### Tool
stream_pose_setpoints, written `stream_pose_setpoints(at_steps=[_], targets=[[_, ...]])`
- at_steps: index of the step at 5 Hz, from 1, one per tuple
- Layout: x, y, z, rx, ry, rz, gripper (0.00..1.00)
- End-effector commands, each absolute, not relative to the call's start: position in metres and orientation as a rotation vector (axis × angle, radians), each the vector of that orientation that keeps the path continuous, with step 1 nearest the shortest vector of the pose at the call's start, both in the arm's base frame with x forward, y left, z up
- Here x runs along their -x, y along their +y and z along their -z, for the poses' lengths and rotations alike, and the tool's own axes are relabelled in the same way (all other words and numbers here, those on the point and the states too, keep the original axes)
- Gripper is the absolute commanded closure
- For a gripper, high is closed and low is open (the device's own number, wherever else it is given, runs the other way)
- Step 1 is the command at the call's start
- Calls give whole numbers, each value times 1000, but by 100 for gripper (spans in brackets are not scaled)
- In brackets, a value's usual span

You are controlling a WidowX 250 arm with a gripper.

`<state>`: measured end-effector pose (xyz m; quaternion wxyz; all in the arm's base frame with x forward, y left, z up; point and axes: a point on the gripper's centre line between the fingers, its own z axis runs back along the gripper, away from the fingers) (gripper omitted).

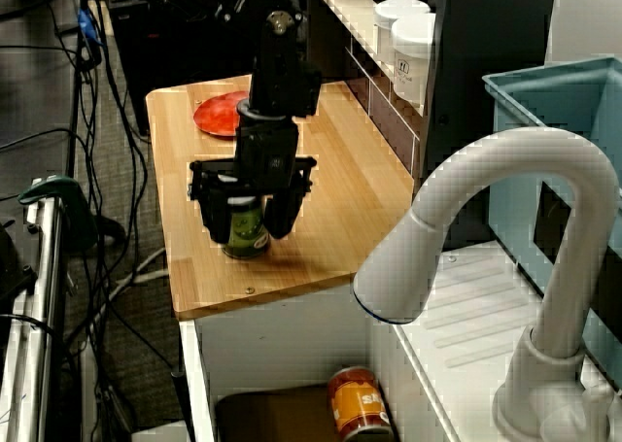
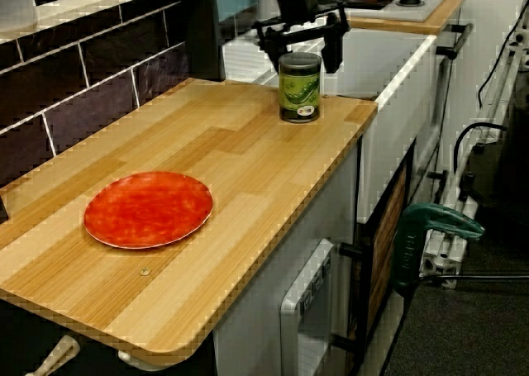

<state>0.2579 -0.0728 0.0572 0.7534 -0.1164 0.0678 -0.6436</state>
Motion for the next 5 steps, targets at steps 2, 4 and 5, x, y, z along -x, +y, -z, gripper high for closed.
stream_pose_setpoints(at_steps=[2, 4, 5], targets=[[-257, 2, -74, 218, 93, 1384, 0], [-253, 55, -78, 123, 86, 1371, 0], [-255, 77, -74, 116, 79, 1351, 0]])
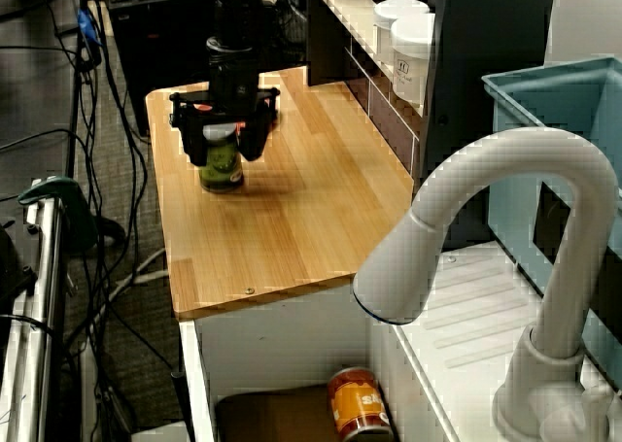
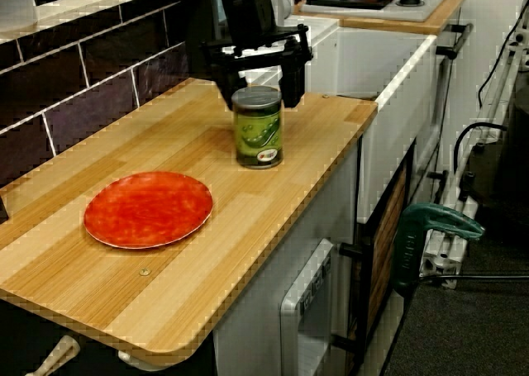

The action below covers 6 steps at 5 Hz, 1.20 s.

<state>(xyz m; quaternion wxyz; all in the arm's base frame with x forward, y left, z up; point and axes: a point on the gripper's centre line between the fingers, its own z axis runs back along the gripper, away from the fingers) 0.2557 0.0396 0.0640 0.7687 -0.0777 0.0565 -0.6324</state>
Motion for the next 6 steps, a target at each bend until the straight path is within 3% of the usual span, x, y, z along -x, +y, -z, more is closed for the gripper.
stream_pose_setpoints(at_steps=[1, 3, 6], targets=[[-259, 95, -76, 99, 65, 1328, 0], [-270, 123, -78, 94, 31, 1287, 0], [-279, 122, -74, 110, 63, 1250, 0]])
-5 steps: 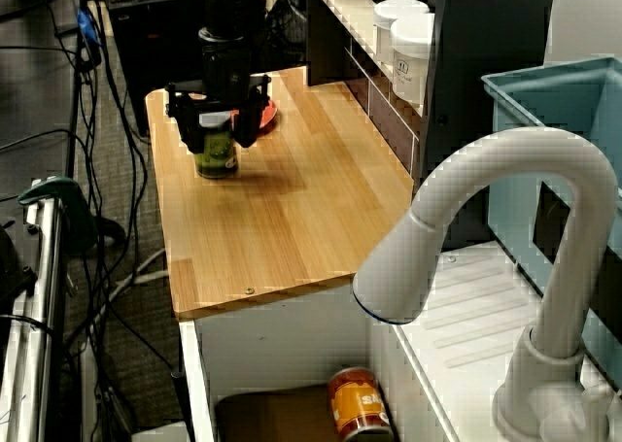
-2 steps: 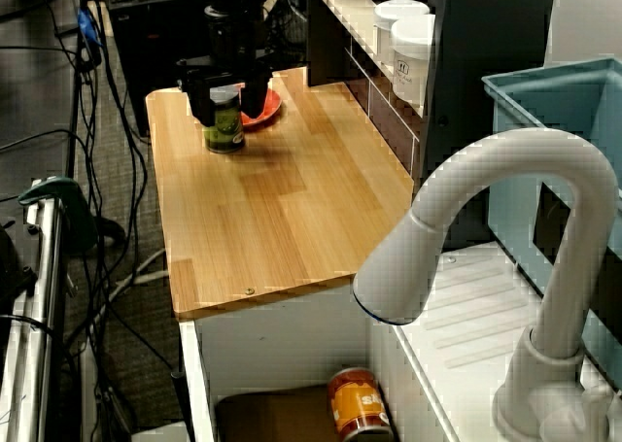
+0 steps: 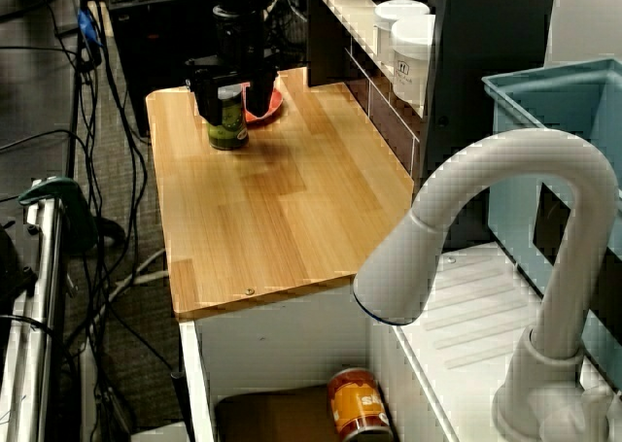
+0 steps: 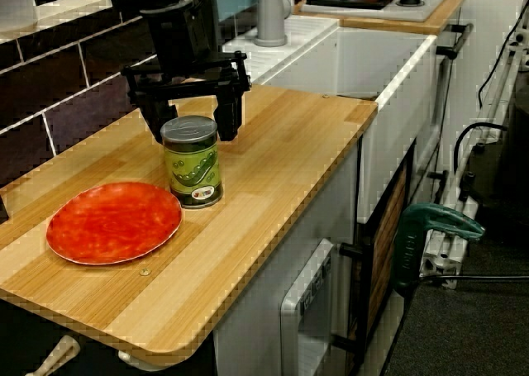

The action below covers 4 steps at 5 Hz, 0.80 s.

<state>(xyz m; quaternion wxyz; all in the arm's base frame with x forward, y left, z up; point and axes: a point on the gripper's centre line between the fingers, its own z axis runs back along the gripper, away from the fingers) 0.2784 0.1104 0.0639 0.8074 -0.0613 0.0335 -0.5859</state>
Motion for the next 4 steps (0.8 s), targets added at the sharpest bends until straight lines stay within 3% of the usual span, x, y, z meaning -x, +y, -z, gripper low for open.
stream_pose_setpoints(at_steps=[1, 2, 3, 4], targets=[[-280, 117, -75, 112, 75, 1247, 0], [-280, 114, -82, 132, 71, 1231, 0], [-281, 113, -88, 64, 98, 1123, 0], [-281, 113, -88, 64, 98, 1123, 0]])
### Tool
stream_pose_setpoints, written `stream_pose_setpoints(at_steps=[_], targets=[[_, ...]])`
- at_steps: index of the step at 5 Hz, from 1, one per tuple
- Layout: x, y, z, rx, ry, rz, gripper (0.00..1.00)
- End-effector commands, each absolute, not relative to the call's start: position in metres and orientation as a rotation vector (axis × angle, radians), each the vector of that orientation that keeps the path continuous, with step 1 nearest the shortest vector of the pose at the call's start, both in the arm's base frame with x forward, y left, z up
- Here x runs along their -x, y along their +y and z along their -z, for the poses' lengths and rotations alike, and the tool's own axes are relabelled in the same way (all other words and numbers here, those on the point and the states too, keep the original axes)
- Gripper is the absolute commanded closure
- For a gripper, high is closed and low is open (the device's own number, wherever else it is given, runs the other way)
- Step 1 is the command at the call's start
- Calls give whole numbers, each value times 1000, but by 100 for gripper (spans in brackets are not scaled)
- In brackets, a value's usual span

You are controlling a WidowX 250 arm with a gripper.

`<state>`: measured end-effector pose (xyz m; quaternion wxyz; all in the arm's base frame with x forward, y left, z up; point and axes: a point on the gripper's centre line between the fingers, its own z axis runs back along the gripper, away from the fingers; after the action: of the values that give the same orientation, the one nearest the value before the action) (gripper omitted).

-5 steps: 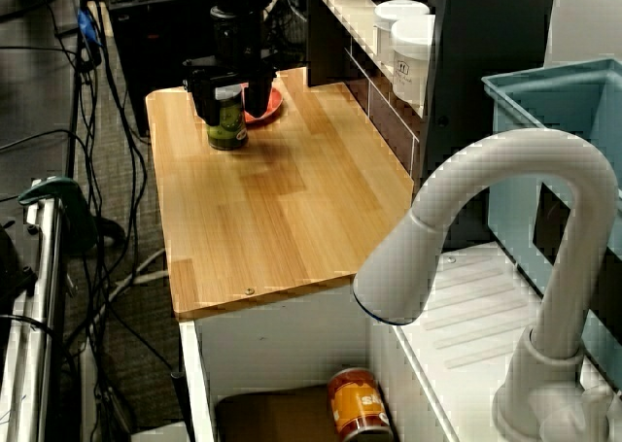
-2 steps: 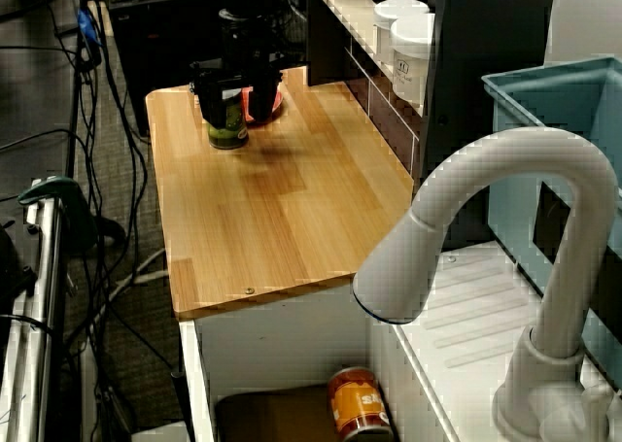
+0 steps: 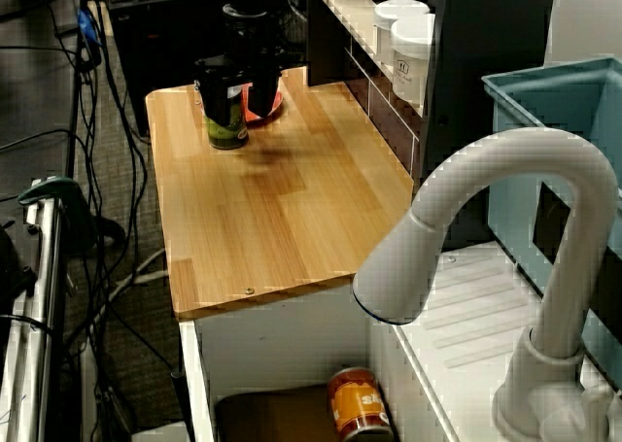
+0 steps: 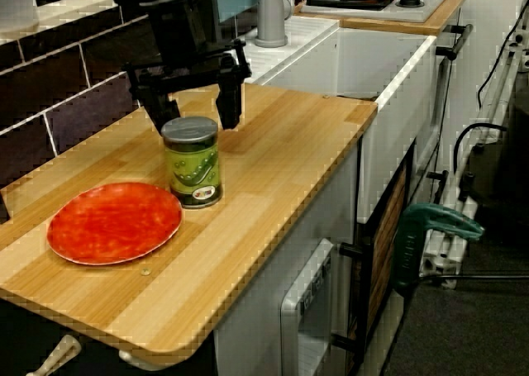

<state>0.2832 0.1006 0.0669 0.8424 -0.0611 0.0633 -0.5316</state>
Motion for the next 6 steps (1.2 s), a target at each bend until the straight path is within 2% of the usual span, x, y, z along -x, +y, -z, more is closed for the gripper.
stream_pose_setpoints(at_steps=[1, 2, 4, 5, 6], targets=[[-281, 113, -88, 64, 98, 1123, 0], [-281, 113, -88, 64, 98, 1123, 0], [-285, 116, -113, 197, 112, 1035, 0], [-282, 126, -124, 233, 109, 976, 0], [-271, 144, -119, 230, 100, 802, 0]])
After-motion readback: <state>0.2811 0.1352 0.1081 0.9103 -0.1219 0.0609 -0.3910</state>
